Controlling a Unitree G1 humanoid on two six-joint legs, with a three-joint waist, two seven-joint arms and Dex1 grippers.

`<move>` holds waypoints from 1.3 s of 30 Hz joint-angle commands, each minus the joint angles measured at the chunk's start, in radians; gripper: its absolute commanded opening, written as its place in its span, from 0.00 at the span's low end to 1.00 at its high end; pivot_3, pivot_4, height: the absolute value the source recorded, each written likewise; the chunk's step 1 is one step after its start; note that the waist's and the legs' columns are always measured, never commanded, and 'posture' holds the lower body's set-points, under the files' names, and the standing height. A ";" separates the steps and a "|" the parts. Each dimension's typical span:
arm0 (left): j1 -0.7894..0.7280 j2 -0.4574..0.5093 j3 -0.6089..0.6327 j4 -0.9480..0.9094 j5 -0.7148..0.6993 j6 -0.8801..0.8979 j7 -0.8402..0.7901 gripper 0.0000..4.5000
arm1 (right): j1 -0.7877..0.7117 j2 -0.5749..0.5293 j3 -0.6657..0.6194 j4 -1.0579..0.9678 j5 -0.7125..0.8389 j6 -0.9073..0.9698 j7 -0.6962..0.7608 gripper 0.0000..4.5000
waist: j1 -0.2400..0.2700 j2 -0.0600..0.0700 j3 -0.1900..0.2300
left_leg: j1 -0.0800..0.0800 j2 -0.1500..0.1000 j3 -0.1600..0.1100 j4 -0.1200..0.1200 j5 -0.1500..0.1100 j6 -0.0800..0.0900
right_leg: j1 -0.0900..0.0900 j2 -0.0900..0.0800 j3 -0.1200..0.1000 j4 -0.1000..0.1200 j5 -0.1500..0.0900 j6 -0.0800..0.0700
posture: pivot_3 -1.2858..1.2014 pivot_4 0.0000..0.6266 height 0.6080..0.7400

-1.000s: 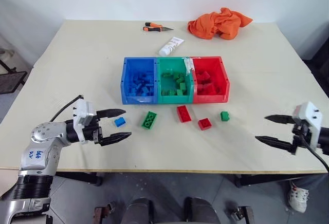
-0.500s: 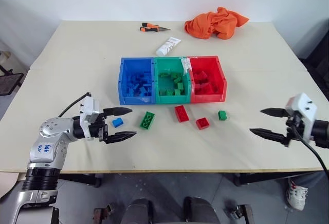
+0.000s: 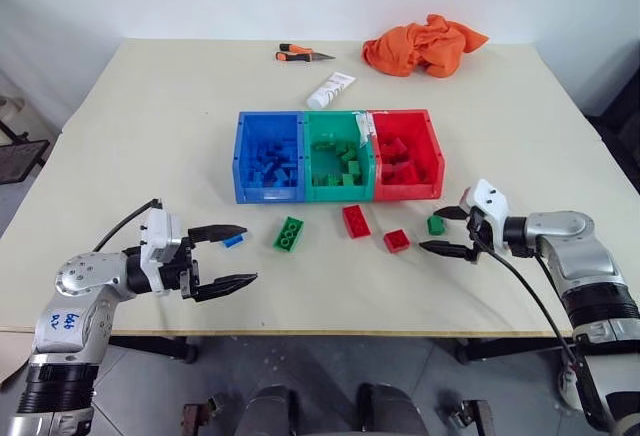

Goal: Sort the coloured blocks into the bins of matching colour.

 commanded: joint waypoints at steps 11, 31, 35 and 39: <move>-0.001 0.015 0.029 -0.038 -0.030 0.012 0.017 1.00 | 0.056 0.016 -0.063 -0.130 0.044 0.049 -0.051 0.36 | 0.000 0.000 0.000 | 0.000 0.000 0.000 0.000 0.000 0.000 | 0.000 0.000 0.000 0.000 0.000 0.000 | 0.52 0.24 1.00; -0.021 -0.017 -0.011 -0.057 -0.019 0.001 0.064 1.00 | -0.494 0.459 -0.023 0.246 -0.014 -0.030 -0.380 0.59 | -0.026 0.001 0.000 | -0.001 -0.001 -0.003 -0.001 0.000 -0.001 | -0.003 0.001 0.001 0.007 0.000 0.000 | 0.52 0.24 1.00; -0.002 -0.017 -0.005 -0.075 -0.026 0.001 0.070 1.00 | -0.528 0.463 -0.035 0.306 -0.024 -0.091 -0.369 0.88 | -0.030 0.001 0.000 | 0.000 0.000 -0.003 -0.001 0.000 -0.001 | -0.003 0.001 0.001 0.007 0.000 0.000 | 0.52 0.24 1.00; -0.012 -0.018 -0.013 -0.058 -0.024 -0.005 0.066 1.00 | -0.496 0.427 -0.040 0.254 -0.020 -0.094 -0.323 0.99 | -0.029 0.001 0.000 | 0.000 0.000 -0.003 -0.001 0.000 -0.001 | -0.004 0.001 0.001 0.007 0.000 0.000 | 0.52 0.24 1.00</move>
